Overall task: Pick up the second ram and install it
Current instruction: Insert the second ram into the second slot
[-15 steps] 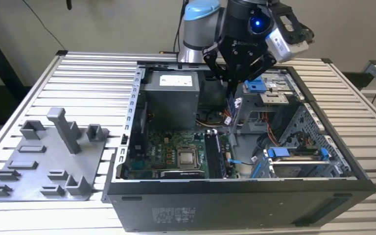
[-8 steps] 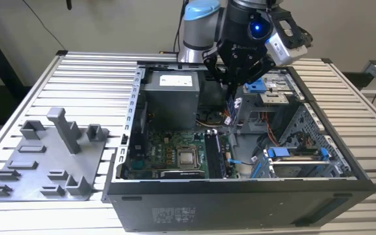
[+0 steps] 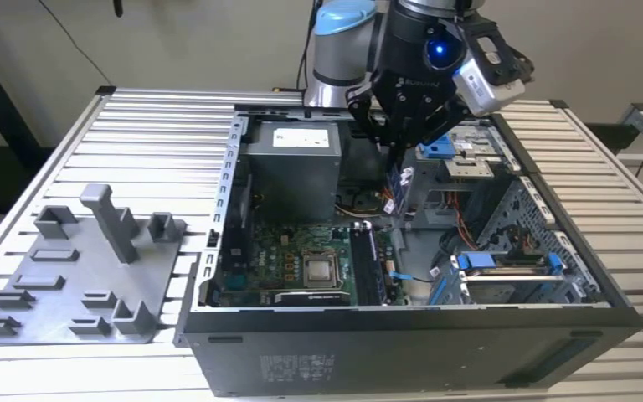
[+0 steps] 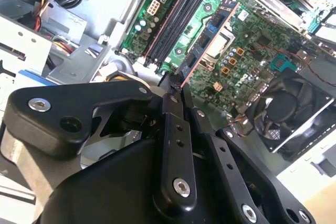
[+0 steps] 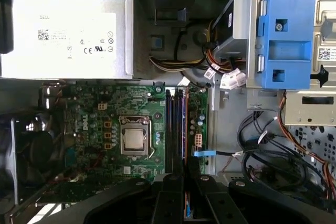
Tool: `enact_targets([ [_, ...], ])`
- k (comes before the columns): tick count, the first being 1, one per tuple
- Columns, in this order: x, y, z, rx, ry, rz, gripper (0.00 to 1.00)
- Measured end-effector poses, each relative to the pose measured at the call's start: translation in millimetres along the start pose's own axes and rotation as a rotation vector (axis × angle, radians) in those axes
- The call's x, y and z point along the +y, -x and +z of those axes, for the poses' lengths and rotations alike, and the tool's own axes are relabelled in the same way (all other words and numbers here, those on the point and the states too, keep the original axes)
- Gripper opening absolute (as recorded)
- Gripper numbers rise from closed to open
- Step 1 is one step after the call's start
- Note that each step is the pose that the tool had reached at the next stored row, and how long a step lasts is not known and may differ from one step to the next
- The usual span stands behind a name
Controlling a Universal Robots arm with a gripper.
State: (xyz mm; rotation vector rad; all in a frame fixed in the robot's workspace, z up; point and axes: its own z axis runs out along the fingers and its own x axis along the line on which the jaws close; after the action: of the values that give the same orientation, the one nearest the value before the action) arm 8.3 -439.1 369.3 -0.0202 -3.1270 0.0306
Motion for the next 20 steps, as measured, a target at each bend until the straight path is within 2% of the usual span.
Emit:
enact_targets([
  [20, 0.2, 0.2, 11.2, 0.0001, -0.0001, 0.000, 0.14],
])
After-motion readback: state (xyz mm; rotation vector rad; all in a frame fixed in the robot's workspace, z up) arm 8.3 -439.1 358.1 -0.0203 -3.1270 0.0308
